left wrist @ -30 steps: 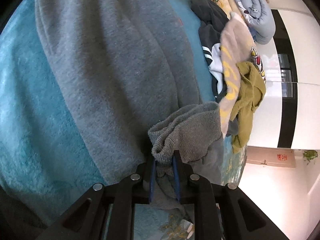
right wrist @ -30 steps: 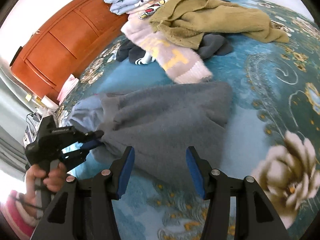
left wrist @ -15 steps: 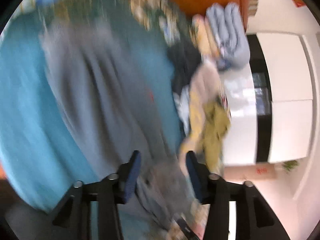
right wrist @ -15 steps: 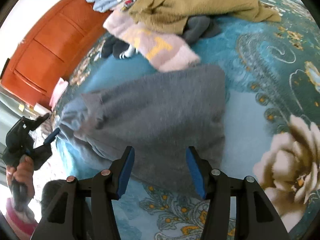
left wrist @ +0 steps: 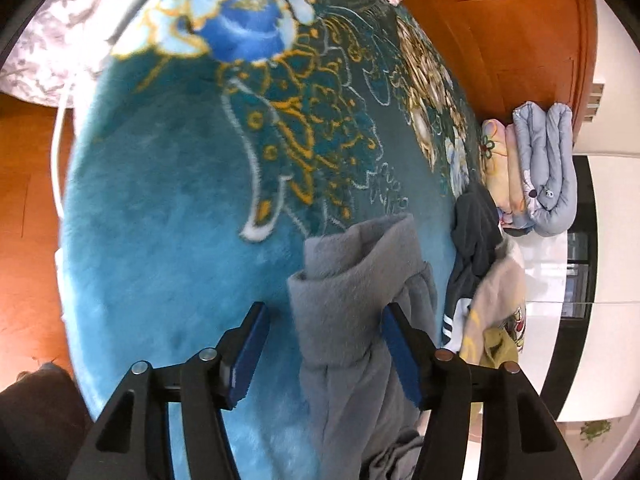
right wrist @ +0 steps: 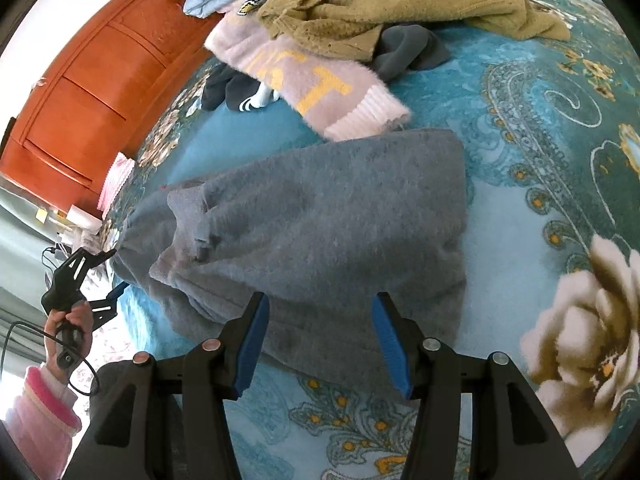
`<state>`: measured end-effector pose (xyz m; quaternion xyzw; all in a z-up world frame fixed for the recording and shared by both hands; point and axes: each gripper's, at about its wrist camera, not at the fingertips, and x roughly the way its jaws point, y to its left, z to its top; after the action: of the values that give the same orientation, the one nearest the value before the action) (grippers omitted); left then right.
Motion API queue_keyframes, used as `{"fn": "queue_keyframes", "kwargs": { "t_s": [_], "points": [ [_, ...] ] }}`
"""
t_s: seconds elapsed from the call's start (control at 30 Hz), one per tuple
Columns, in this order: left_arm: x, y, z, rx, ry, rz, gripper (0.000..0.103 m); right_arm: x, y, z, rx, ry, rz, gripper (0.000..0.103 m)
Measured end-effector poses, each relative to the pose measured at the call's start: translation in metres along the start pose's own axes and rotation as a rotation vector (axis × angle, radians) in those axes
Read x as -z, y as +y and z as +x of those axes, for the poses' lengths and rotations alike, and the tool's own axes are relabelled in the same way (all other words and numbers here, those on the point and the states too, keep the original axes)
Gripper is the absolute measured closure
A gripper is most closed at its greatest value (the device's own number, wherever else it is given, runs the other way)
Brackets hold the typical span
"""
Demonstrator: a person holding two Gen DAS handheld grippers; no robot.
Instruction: Fold clothes
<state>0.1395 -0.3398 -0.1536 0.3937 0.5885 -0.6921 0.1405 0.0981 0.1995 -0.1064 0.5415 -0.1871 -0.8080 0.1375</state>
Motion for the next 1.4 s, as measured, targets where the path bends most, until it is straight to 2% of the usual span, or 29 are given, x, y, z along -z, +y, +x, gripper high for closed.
{"fn": "queue_keyframes", "kwargs": {
  "t_s": [0.03,0.1,0.13,0.17,0.3,0.43,0.57,0.7,0.8,0.93,1.07,1.17,1.3,1.4],
  "points": [
    [-0.001,-0.001,0.002,-0.002,-0.004,0.004,0.053,0.000,-0.001,0.000,-0.001,-0.001,0.006,0.048],
    [-0.004,-0.004,0.007,-0.005,-0.011,0.013,0.064,-0.001,-0.004,-0.001,-0.004,-0.003,0.022,0.048],
    [-0.004,-0.006,0.008,-0.012,-0.015,0.022,0.073,-0.001,-0.005,-0.002,-0.005,-0.004,0.028,0.048],
    [-0.003,-0.009,0.006,-0.034,-0.021,0.043,0.076,-0.001,-0.006,-0.002,-0.005,-0.004,0.032,0.048],
    [0.009,-0.042,-0.011,-0.083,-0.072,0.170,0.082,0.001,-0.011,-0.005,-0.015,-0.009,0.046,0.048],
    [0.050,-0.112,-0.040,-0.081,-0.141,0.460,0.082,0.004,-0.016,-0.011,-0.028,-0.025,0.057,0.048],
    [0.120,-0.194,-0.062,-0.053,-0.184,0.796,0.082,0.008,-0.022,-0.020,-0.049,-0.047,0.074,0.048],
    [0.212,-0.251,-0.058,-0.018,-0.162,1.094,0.082,0.011,-0.031,-0.030,-0.062,-0.076,0.088,0.048],
    [0.284,-0.267,-0.039,-0.043,-0.141,1.285,0.082,0.014,-0.039,-0.038,-0.068,-0.098,0.104,0.048],
    [0.365,-0.264,0.002,-0.094,-0.040,1.466,0.082,0.018,-0.054,-0.048,-0.064,-0.116,0.125,0.048],
    [0.417,-0.248,0.034,-0.152,0.057,1.574,0.082,0.023,-0.065,-0.053,-0.056,-0.124,0.139,0.048],
    [0.441,-0.240,0.046,-0.195,0.094,1.607,0.082,0.026,-0.077,-0.054,-0.051,-0.123,0.165,0.048],
    [0.453,-0.234,0.055,-0.234,0.127,1.632,0.080,0.026,-0.088,-0.052,-0.041,-0.117,0.182,0.048],
    [0.458,-0.231,0.058,-0.256,0.131,1.608,0.073,0.027,-0.094,-0.052,-0.037,-0.119,0.191,0.048]
  ]
}}
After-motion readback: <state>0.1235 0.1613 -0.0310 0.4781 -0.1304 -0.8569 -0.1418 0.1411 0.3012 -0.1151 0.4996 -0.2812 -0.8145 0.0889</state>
